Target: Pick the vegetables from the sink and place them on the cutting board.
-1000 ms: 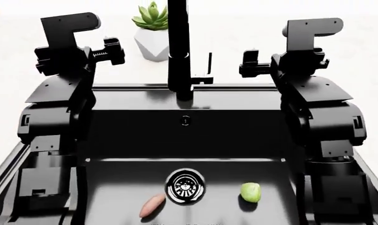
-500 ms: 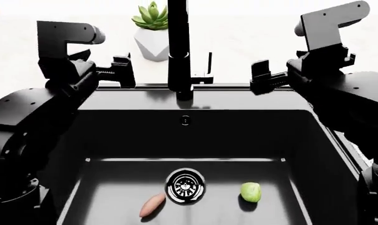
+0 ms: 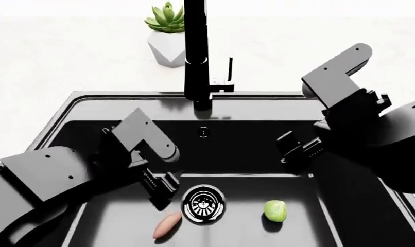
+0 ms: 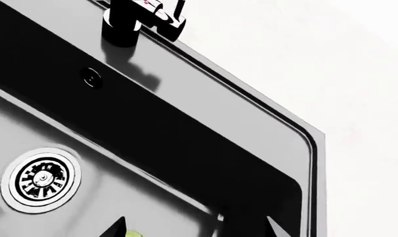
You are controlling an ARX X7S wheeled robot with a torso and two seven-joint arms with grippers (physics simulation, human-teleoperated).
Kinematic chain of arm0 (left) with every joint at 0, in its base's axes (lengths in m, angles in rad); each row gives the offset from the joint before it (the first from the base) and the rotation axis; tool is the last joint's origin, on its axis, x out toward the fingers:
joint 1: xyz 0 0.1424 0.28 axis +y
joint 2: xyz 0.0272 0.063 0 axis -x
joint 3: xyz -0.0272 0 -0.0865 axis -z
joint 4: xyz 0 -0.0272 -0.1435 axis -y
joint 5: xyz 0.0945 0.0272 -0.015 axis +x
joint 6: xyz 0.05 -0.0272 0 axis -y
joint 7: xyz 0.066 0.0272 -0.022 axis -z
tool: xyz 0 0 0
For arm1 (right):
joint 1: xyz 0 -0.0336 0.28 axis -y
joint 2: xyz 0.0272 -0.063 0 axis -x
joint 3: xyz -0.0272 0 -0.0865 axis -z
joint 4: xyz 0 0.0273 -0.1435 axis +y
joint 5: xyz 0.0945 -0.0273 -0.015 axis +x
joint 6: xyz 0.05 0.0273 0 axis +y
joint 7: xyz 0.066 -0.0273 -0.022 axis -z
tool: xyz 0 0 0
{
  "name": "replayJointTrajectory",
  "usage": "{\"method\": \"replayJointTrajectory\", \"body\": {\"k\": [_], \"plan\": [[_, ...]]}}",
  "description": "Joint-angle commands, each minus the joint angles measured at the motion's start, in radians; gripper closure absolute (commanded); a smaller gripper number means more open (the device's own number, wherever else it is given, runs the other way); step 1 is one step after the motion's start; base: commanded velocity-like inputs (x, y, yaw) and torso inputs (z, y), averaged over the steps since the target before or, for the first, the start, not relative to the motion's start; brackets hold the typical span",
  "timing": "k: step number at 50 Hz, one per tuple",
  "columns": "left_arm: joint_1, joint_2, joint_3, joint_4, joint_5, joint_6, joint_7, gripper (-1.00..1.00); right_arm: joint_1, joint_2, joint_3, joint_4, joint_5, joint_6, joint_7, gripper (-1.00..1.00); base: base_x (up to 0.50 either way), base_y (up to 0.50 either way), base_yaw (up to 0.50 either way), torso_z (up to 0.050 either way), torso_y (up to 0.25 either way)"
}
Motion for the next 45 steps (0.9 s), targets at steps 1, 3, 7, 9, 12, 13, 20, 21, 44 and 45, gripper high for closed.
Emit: {"method": "replayJointTrajectory", "body": {"k": [1, 3, 7, 9, 12, 13, 20, 21, 44, 45], "plan": [[-0.014, -0.050, 0.189, -0.006, -0.053, -0.041, 0.086, -1.00, 0.009, 0.028, -0.086, -0.002, 0.085, 0.001, 0.033, -1.00, 0.00, 0.00, 0.00, 0.000, 0.000], [-0.020, -0.049, 0.203, -0.017, -0.063, -0.037, 0.102, -1.00, 0.006, 0.030, -0.089, -0.006, 0.077, -0.005, 0.026, -1.00, 0.00, 0.00, 0.00, 0.000, 0.000], [-0.026, -0.033, 0.210, -0.060, -0.076, -0.041, 0.113, -1.00, -0.002, 0.036, -0.090, -0.016, 0.056, -0.015, 0.009, -1.00, 0.00, 0.00, 0.00, 0.000, 0.000], [-0.021, -0.032, 0.230, -0.070, -0.075, -0.027, 0.119, -1.00, -0.009, 0.038, -0.087, -0.020, 0.038, -0.021, -0.005, -1.00, 0.00, 0.00, 0.00, 0.000, 0.000], [-0.015, -0.031, 0.258, -0.083, -0.070, -0.005, 0.128, -1.00, -0.025, 0.040, -0.087, -0.026, 0.010, -0.032, -0.028, -1.00, 0.00, 0.00, 0.00, 0.000, 0.000], [-0.015, -0.030, 0.266, -0.090, -0.067, 0.003, 0.131, -1.00, -0.030, 0.040, -0.088, -0.028, 0.001, -0.035, -0.035, -1.00, 0.00, 0.00, 0.00, 0.000, 0.000], [0.011, -0.016, 0.303, -0.176, -0.029, 0.067, 0.128, -1.00, -0.047, 0.035, -0.098, -0.032, -0.039, -0.053, -0.068, -1.00, 0.00, 0.00, 0.00, 0.000, 0.000], [0.014, -0.013, 0.308, -0.191, -0.020, 0.076, 0.125, -1.00, -0.050, 0.034, -0.100, -0.032, -0.045, -0.055, -0.073, -1.00, 0.00, 0.00, 0.00, 0.000, 0.000], [0.005, 0.053, 0.474, -0.525, 0.141, 0.311, 0.190, -1.00, -0.054, 0.031, -0.121, -0.031, -0.116, -0.097, -0.144, -1.00, 0.00, 0.00, 0.00, 0.000, 0.000], [0.007, 0.054, 0.477, -0.529, 0.143, 0.314, 0.192, -1.00, -0.054, 0.031, -0.123, -0.031, -0.119, -0.098, -0.147, -1.00, 0.00, 0.00, 0.00, 0.000, 0.000]]}}
